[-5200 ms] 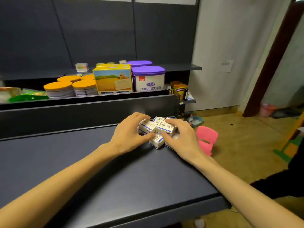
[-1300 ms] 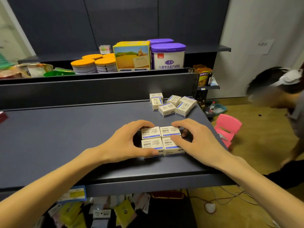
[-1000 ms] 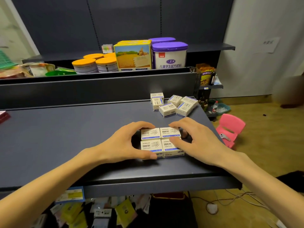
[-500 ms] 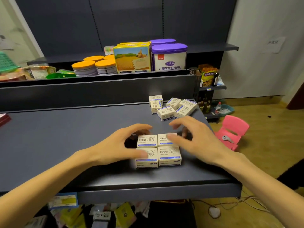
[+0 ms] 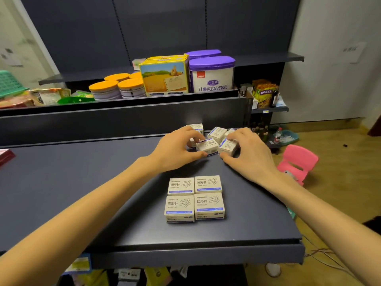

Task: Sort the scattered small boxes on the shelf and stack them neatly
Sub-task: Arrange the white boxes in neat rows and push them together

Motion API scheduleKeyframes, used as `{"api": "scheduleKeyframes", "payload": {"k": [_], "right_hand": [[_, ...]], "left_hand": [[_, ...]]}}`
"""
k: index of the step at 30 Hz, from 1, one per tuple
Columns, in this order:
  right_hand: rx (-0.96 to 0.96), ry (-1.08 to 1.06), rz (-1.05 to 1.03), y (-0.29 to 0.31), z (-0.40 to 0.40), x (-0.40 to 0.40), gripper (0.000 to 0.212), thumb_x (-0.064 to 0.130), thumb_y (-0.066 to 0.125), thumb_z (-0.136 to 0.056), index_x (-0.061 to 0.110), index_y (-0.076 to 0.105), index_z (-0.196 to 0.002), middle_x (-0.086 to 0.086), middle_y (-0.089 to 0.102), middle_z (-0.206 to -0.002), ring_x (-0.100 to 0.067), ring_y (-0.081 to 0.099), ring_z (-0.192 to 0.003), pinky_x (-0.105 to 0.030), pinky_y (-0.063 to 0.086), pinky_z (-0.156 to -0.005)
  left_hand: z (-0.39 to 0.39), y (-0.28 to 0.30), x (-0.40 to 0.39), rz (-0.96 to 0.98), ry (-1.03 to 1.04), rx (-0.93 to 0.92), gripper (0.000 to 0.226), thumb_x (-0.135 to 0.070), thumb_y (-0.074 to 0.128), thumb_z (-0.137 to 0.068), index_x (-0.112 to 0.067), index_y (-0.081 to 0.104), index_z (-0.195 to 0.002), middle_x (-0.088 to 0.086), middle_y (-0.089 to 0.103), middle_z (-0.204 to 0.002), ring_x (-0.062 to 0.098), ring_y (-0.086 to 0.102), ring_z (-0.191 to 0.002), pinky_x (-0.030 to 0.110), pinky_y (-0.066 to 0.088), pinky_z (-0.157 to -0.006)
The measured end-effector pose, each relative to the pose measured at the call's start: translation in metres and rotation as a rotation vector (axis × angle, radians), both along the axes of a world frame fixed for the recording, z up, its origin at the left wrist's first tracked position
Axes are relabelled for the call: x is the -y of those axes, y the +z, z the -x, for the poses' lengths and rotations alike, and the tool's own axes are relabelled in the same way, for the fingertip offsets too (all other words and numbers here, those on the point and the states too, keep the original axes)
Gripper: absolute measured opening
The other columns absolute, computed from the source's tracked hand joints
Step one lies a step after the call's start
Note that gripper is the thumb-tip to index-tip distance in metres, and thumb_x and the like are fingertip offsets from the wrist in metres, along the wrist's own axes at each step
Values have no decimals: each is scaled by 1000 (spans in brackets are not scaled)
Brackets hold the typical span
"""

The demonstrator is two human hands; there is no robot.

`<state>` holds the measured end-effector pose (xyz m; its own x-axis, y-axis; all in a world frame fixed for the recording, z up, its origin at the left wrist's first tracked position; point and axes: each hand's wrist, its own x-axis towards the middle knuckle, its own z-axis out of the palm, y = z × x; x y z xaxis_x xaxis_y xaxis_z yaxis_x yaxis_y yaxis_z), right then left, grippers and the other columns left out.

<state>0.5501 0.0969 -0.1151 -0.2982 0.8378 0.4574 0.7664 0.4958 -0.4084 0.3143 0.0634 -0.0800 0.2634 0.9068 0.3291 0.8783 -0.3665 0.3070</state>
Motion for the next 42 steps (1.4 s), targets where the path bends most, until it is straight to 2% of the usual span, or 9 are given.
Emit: {"api": "scheduleKeyframes", "payload": {"k": [7, 12, 18, 21, 29, 31, 34, 38, 42], "right_hand": [[-82, 152, 60, 4, -4, 6, 56, 43, 74, -78, 29, 57, -129, 12, 61, -125, -14, 59, -110, -38, 52, -88], [-172, 213, 139, 7, 3, 14, 68, 65, 75, -68, 32, 61, -125, 19, 64, -114, -6, 61, -93, -34, 52, -83], [-218, 260, 169, 7, 14, 19, 50, 49, 76, -76, 32, 64, -121, 13, 67, -111, -6, 64, -92, -39, 55, -83], [-230, 305, 202, 5, 16, 19, 54, 33, 77, -82, 28, 58, -132, 11, 61, -128, -7, 61, -106, -37, 53, -92], [-287, 339, 268, 4, 16, 21, 55, 19, 74, -85, 26, 54, -136, 9, 58, -134, -3, 57, -117, -17, 49, -92], [-277, 359, 266, 3, 15, 21, 54, 16, 72, -85, 26, 54, -135, 9, 58, -134, -1, 56, -118, -19, 48, -95], [-282, 386, 282, 4, 15, 22, 52, 13, 69, -86, 25, 55, -135, 11, 58, -133, -2, 56, -120, -22, 49, -96], [-285, 327, 288, 3, 15, 20, 50, 19, 70, -86, 23, 57, -135, 8, 63, -128, -7, 58, -116, -32, 50, -100], [-281, 316, 296, 4, 16, 20, 43, 18, 70, -85, 24, 64, -128, 9, 67, -124, -4, 60, -111, -28, 50, -100]], "left_hand": [[-2, -1, 0, -70, -4, -126, 39, -50, 68, -85, -32, 69, -119, -11, 59, -115, 11, 63, -93, 35, 55, -71], [14, -5, 21, -86, 4, -101, 35, -47, 67, -83, -31, 69, -113, -16, 64, -114, 5, 61, -96, 33, 55, -75], [34, -8, 40, -4, 26, 7, 33, -36, 73, -87, -29, 65, -118, -15, 67, -118, 2, 60, -98, 32, 58, -80], [44, -9, 46, 44, 22, 62, 37, -35, 74, -88, -30, 63, -123, -15, 65, -120, 4, 60, -101, 31, 57, -81], [45, -9, 52, 114, 168, 15, 66, -69, 63, -82, -42, 50, -141, -13, 61, -108, 9, 58, -90, 26, 50, -74], [41, -9, 51, 144, 195, 21, 76, -79, 57, -76, -43, 49, -141, -13, 64, -102, 9, 59, -86, 23, 47, -70], [39, -5, 50, 202, 181, 33, 74, -81, 53, -76, -40, 54, -138, -12, 67, -103, 8, 61, -87, 25, 50, -73], [43, 2, 53, 261, 183, 111, 52, -57, 63, -89, -30, 62, -133, -16, 68, -86, 8, 64, -78, 20, 46, -70], [41, 2, 60, 96, 357, -37, 49, -76, 60, -79, -33, 70, -101, -19, 66, -70, 5, 63, -68, 26, 45, -60]]}}
